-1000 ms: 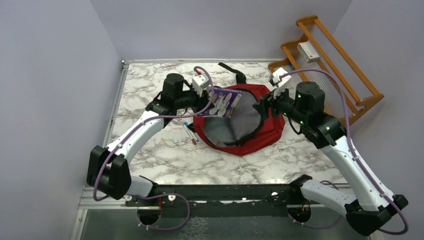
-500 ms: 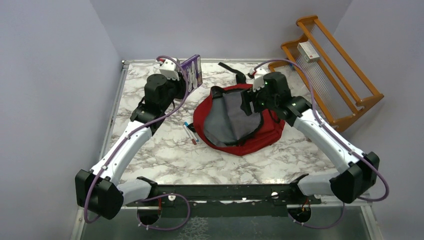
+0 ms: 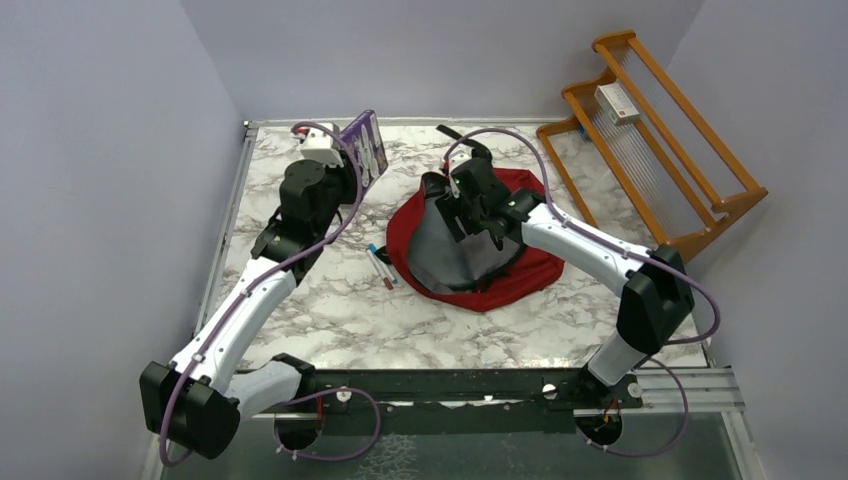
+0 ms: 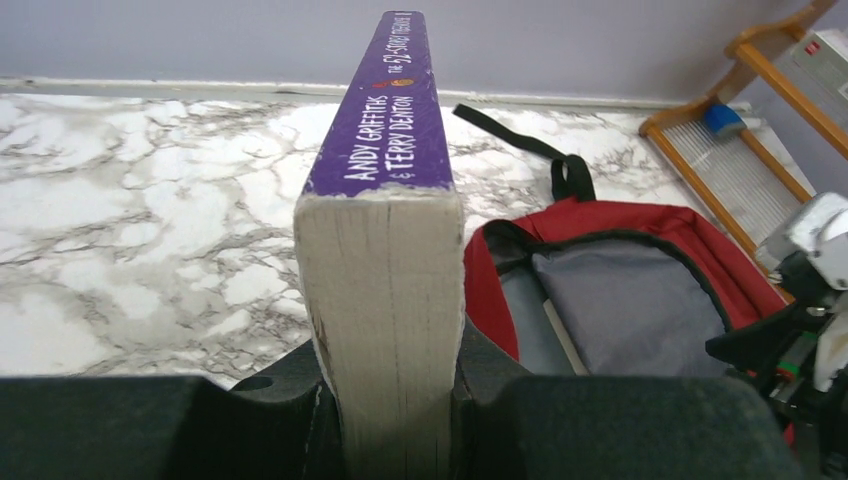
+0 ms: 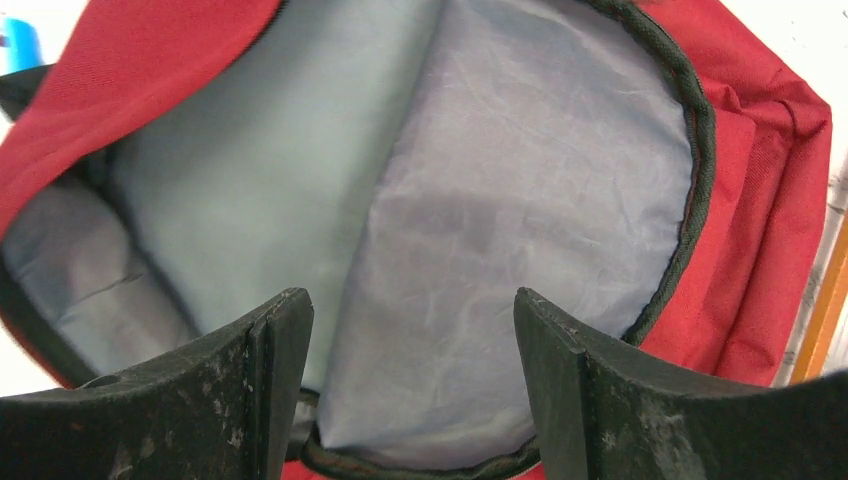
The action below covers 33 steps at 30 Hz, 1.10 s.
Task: Pack the student bag
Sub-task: Place the book in the student bag.
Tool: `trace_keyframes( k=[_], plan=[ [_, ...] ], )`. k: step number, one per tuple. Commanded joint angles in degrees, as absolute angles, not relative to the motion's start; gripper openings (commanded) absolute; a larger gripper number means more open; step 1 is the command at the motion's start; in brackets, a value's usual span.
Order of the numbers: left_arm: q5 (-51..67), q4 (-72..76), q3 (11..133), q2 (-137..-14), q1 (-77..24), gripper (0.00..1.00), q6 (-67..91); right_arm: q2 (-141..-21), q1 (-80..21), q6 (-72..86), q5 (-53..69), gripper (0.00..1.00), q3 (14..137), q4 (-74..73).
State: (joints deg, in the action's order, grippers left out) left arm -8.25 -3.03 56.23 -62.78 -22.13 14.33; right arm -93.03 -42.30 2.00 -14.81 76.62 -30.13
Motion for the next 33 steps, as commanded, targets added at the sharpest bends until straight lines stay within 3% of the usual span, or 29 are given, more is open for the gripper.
trace_keyframes(
  k=[1,12,19,33],
  plan=[
    [-15.7,0.1,56.0,-58.5,-22.0,0.00,14.7,-97.6,-43.1,3.4,-21.5,0.79,79.7,-28.7],
    [-15.3,0.5,53.3,-56.3,-21.9,0.00,15.3,-109.4,-45.1,1.9,-29.8,0.79,85.8,-31.1],
    [-14.8,1.1,52.2,-55.7,-21.9,0.00,14.9,-114.1,-46.7,-1.1,-36.2,0.74,88.7,-32.9],
    [-12.9,2.1,51.6,-56.4,-21.9,0.00,15.7,-115.1,-47.5,-2.2,-42.1,0.42,91.0,-33.9]
  ],
)
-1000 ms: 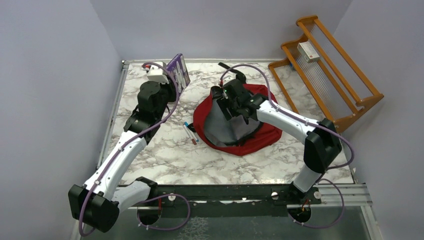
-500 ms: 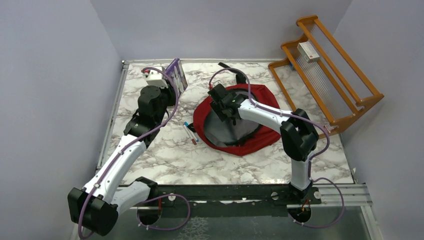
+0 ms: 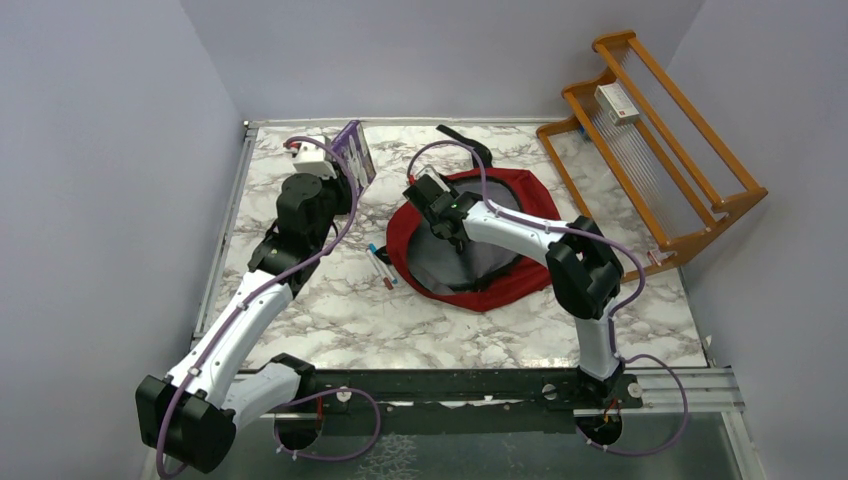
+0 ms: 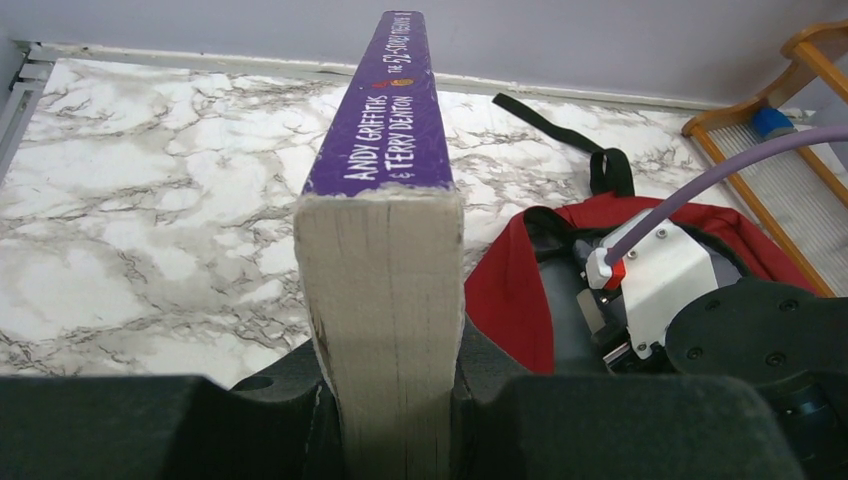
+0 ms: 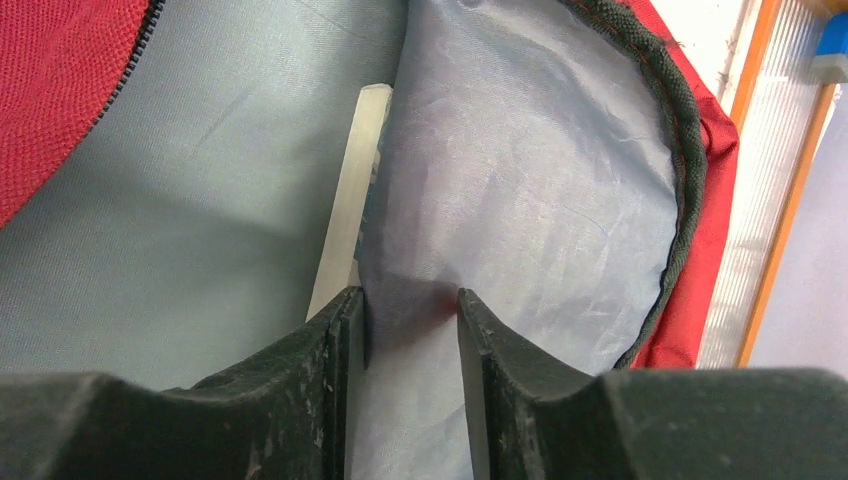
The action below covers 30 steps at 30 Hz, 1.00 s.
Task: Pack the student bag
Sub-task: Place the book in the student bag.
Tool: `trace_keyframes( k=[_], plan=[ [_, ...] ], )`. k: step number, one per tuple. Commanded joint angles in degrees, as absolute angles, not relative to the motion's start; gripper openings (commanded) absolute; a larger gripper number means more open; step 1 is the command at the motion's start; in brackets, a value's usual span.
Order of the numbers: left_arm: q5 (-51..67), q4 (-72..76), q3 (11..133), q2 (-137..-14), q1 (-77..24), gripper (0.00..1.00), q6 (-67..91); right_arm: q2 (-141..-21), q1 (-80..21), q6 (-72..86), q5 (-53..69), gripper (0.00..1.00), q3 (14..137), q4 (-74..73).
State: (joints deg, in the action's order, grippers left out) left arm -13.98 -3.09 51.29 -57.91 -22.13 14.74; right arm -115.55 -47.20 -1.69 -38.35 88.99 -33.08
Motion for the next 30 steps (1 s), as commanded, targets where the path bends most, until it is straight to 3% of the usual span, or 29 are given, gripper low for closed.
trace_keyframes(
  k=[1,8,15,30],
  plan=[
    [-12.8,2.2,51.6,-56.4,-21.9,0.00,15.7,-114.7,-47.5,-2.4,-42.0,0.42,91.0,-33.7],
    [-11.9,2.1,52.0,-57.4,-21.9,0.00,15.9,-112.4,-47.5,-2.9,-43.6,0.31,90.8,-33.8],
    [-10.2,-0.6,54.4,-59.0,-21.9,0.00,17.1,-110.7,-47.4,-3.2,-43.3,0.02,90.7,-32.8],
    [12.7,-7.2,55.8,-61.5,-22.0,0.00,44.9,-101.5,-40.7,3.4,-27.8,0.01,86.5,-28.3]
  ],
)
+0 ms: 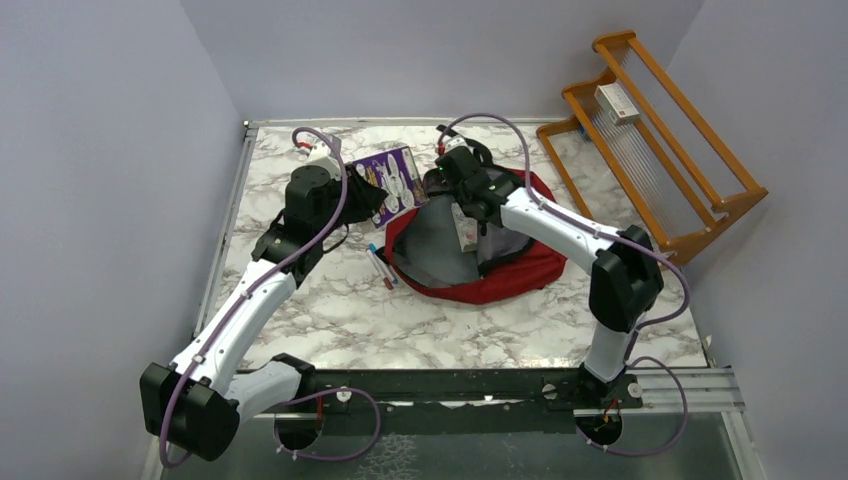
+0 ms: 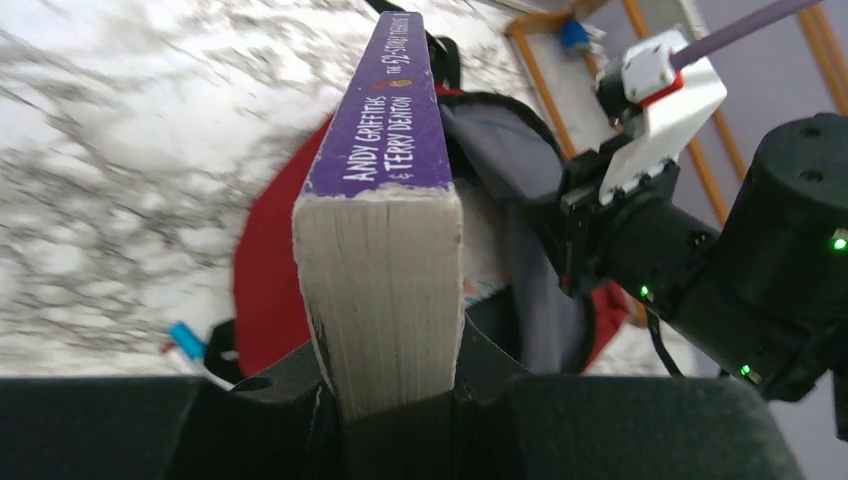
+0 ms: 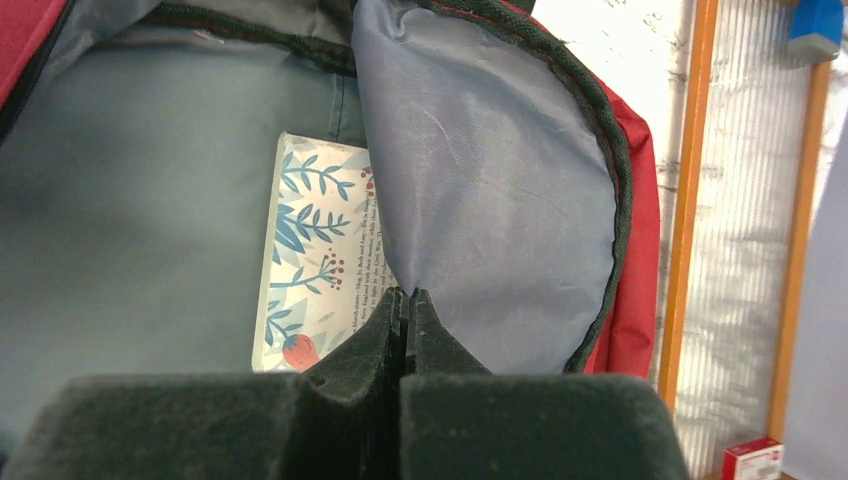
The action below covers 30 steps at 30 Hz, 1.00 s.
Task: Pack the student bag
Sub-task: Place the book in the student bag.
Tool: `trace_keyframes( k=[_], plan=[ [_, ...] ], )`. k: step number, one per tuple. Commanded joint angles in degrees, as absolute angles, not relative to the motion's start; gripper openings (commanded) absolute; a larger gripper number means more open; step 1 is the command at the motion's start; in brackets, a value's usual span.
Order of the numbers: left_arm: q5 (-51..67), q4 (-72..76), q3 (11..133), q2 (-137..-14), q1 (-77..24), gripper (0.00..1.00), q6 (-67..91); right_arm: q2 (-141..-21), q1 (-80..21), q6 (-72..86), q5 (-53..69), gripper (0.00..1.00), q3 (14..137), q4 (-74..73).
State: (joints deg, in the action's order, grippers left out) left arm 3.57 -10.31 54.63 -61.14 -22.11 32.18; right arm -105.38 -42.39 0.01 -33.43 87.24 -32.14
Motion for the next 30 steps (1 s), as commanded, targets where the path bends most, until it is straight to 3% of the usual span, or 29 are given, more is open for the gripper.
trace_keyframes(
  k=[1,10,30],
  plan=[
    [13.6,-7.1,55.5,-61.9,-22.0,0.00,46.8,-100.9,-40.4,3.9,-27.0,0.01,86.5,-28.0],
    [20.6,1.6,50.5,-65.5,-22.2,0.00,61.3,-98.3,-39.2,4.3,-25.4,0.01,86.4,-26.6],
    [26.3,11.2,56.8,-82.9,-23.2,0.00,64.0,-93.8,-39.2,4.7,-21.7,0.01,83.3,-22.0]
  ],
)
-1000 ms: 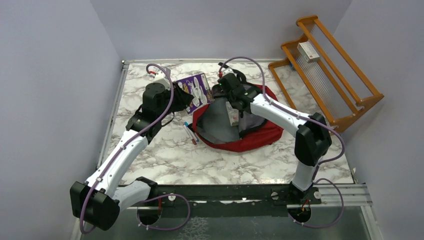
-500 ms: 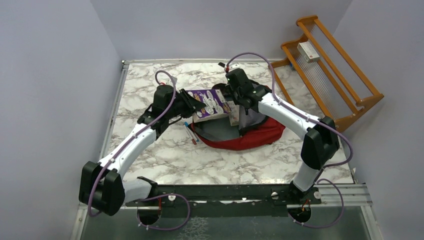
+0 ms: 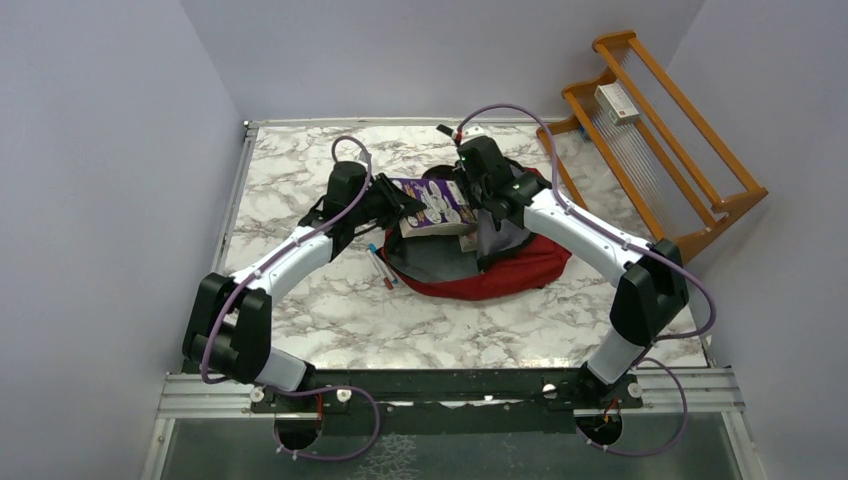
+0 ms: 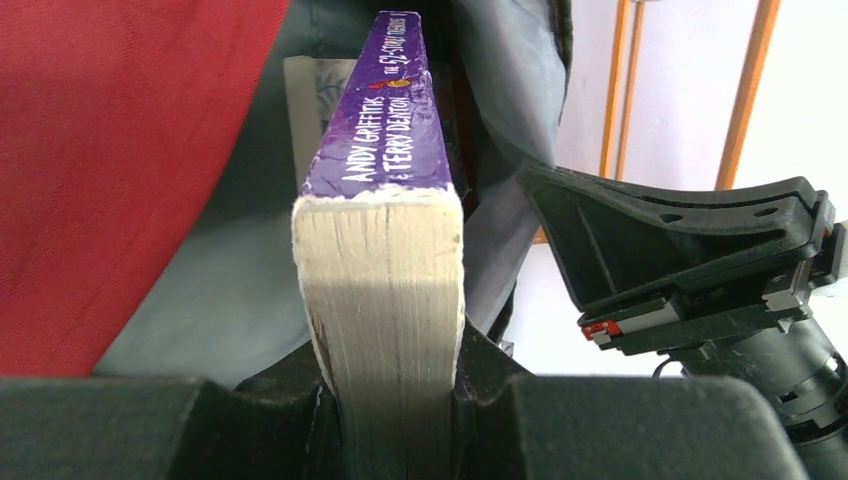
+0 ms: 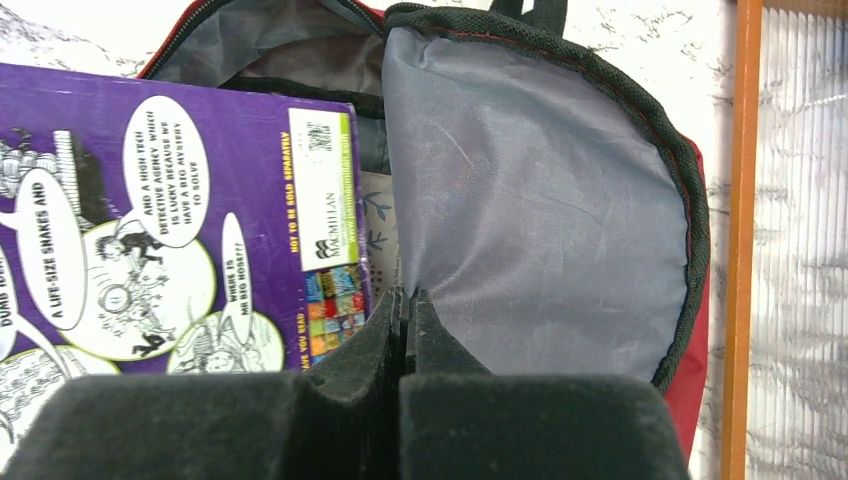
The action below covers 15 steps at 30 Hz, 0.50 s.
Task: Pack the student bag
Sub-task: Place the book in the student bag.
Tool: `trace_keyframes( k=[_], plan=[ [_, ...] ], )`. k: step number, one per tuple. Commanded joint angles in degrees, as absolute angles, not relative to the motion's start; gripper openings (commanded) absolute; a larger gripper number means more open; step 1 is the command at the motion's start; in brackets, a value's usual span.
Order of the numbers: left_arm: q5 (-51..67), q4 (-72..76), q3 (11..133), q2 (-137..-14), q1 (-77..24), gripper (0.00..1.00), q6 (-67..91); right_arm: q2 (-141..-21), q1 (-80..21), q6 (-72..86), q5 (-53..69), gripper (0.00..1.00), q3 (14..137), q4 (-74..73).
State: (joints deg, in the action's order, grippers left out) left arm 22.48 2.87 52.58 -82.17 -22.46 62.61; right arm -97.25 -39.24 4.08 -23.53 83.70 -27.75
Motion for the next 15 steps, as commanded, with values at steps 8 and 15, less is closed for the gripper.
trace_keyframes(
  k=[8,15],
  plan=[
    [27.9,15.1,58.4,-87.2,-26.4,0.00,65.6,-93.7,-39.2,5.0,-21.0,0.01,83.3,-21.2],
    [27.5,20.3,59.5,-91.1,-29.8,0.00,65.0,-94.0,-39.2,5.1,-19.4,0.01,84.0,-20.5]
  ],
)
